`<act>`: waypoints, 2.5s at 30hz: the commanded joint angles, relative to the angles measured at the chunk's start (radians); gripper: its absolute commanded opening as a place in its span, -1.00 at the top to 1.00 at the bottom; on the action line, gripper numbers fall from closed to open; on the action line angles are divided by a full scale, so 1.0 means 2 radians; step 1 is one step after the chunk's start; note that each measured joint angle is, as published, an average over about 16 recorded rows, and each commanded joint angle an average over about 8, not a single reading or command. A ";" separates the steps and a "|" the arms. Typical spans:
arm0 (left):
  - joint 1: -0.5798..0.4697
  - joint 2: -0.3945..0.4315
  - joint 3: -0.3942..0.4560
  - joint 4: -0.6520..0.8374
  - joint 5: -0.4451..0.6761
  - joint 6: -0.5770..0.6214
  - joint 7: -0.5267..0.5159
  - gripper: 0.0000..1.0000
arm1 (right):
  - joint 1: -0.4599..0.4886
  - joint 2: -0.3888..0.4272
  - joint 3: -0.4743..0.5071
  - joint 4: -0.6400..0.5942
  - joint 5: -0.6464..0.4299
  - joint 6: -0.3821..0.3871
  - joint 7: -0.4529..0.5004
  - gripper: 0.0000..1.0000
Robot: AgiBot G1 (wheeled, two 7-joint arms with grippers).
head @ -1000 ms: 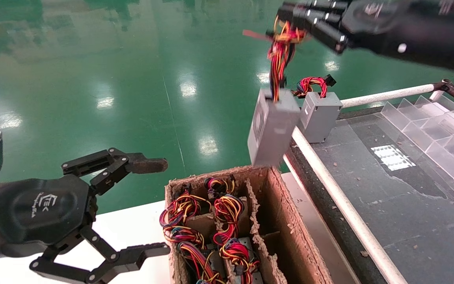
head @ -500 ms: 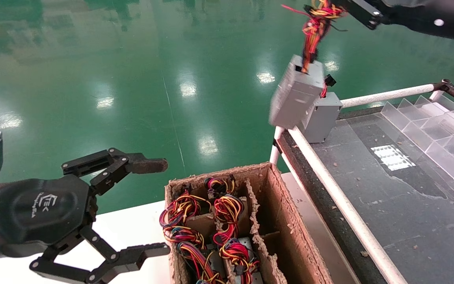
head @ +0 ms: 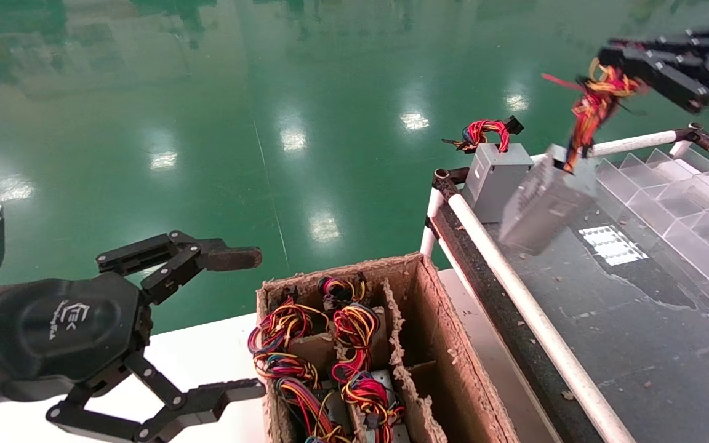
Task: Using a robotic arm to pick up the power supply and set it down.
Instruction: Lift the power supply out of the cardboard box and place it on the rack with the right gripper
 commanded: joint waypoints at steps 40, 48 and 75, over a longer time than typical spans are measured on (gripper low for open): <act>0.000 0.000 0.000 0.000 0.000 0.000 0.000 -1.00 | -0.033 -0.116 -0.023 -0.025 -0.036 0.316 -0.063 1.00; 0.000 0.000 0.000 0.000 0.000 0.000 0.000 -1.00 | -0.035 -0.118 -0.026 -0.024 -0.040 0.322 -0.068 1.00; 0.000 0.000 0.001 0.000 0.000 0.000 0.000 -1.00 | -0.040 -0.164 -0.028 -0.021 -0.043 0.342 -0.073 1.00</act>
